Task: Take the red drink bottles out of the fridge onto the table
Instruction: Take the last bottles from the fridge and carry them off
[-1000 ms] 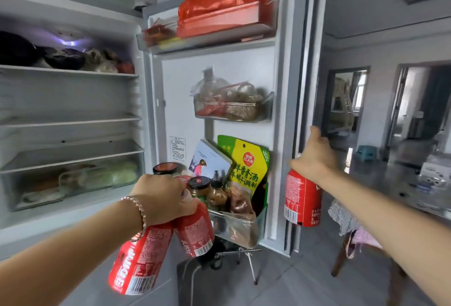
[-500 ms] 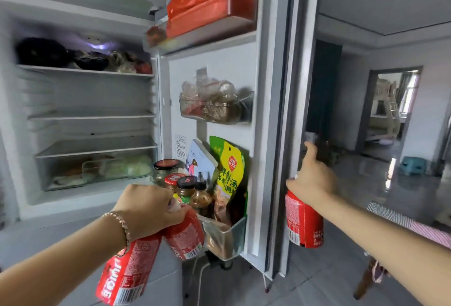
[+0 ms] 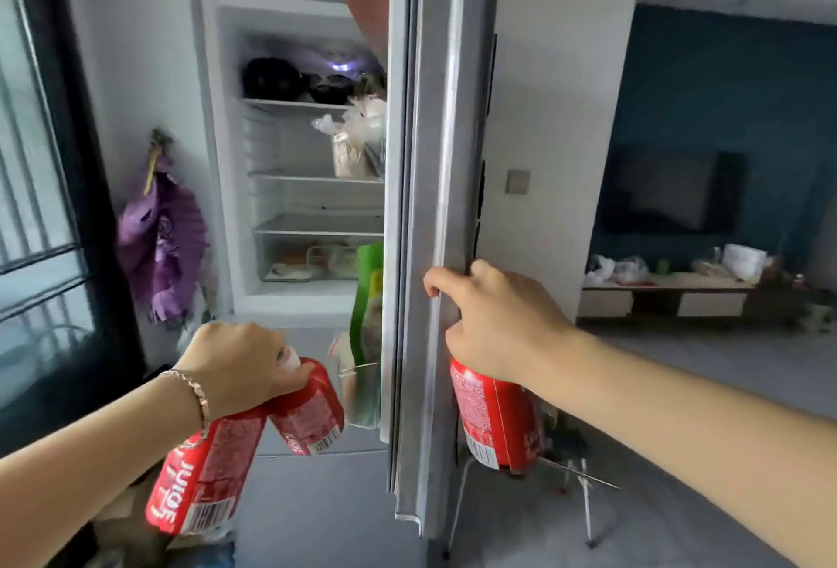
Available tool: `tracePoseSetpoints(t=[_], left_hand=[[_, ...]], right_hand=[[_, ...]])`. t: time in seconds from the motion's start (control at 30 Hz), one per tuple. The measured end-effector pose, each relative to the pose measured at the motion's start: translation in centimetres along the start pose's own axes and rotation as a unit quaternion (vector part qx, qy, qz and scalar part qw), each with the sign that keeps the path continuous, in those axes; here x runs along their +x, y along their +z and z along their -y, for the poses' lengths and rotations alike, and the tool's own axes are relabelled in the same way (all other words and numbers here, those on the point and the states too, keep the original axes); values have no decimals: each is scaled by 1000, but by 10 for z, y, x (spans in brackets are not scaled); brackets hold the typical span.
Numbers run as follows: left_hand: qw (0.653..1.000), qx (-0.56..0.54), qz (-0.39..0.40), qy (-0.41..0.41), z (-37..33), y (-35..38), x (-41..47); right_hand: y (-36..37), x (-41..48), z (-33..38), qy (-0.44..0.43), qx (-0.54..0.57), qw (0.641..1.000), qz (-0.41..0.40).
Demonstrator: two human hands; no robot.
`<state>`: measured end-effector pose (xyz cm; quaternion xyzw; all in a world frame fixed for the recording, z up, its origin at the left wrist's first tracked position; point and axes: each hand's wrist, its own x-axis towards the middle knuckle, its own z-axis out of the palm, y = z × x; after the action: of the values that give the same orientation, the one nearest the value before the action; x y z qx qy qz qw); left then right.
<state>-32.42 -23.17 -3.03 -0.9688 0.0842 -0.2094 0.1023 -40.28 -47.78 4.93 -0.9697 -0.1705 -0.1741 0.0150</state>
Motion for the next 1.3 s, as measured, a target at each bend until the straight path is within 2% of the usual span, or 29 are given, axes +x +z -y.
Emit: tracePoseSetpoints(t=[0.13,0.37,0.57,0.77,0.97,1.3], left_hand=[[998,4,-4,-55,44,3,-27],[990,45,-3,-136,137,33,-50],[986,70,23,-151,234,67,-37],[988,83,40,-122,328,93,17],[993,88,37,-76,380,121,62],[992,84,36,-83,421,157,153]], right_hand=[[16,40,55,-66,-19,998,-14],[46,130,153,-121,-7,992,-25],[85,237,237,-95,-46,994,-26],[125,347,295,-33,-89,995,-9],[150,438,314,4,-118,993,23],[204,574,308,33,-118,992,21]])
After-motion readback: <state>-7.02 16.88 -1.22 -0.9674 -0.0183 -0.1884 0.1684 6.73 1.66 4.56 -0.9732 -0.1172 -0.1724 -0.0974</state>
